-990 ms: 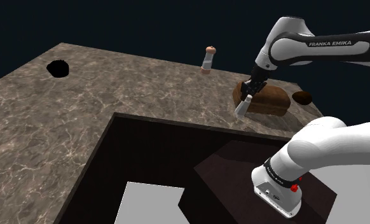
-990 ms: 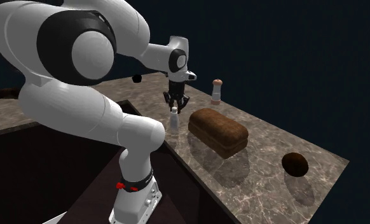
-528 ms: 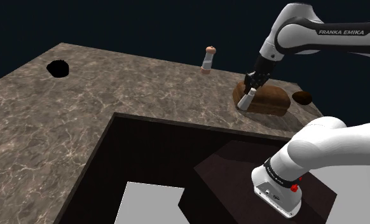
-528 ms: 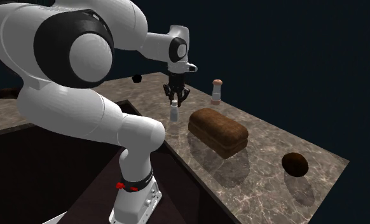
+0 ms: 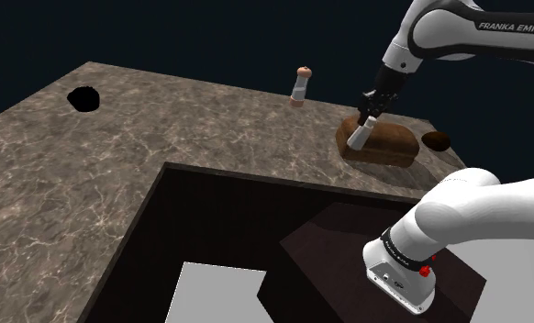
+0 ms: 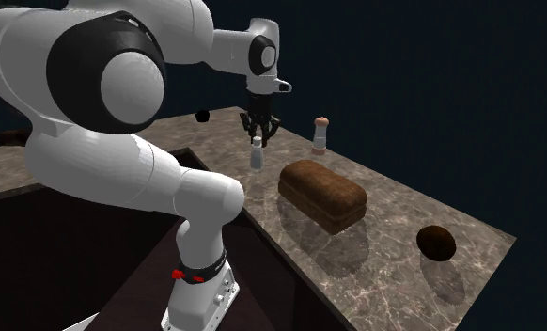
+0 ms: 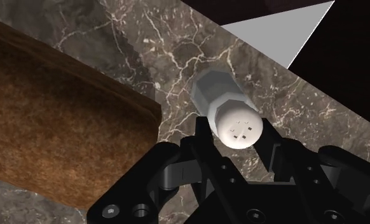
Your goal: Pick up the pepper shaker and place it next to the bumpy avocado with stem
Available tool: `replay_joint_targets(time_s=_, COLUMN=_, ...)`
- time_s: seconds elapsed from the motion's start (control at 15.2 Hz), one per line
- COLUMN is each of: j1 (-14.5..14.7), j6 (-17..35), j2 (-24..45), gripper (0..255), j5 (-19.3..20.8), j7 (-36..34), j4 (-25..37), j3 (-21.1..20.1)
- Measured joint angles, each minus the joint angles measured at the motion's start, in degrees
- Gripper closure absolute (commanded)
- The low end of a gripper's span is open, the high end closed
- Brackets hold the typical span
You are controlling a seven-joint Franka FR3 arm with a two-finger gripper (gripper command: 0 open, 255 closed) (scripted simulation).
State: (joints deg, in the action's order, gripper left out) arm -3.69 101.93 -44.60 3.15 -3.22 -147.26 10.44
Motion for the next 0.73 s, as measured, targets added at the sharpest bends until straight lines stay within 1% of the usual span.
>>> replay_joint_targets(time_s=0.53, j1=0.3, j6=-5.6, j2=0.2, gripper=255, j5=-0.4, j7=-0.2, j4=5.8, j3=-0.5)
replay_joint_targets(time_s=0.73, j1=-1.0, j6=-7.0, j2=-0.2, gripper=255, j5=1.4, j7=2.5, j4=6.8, j3=1.9)
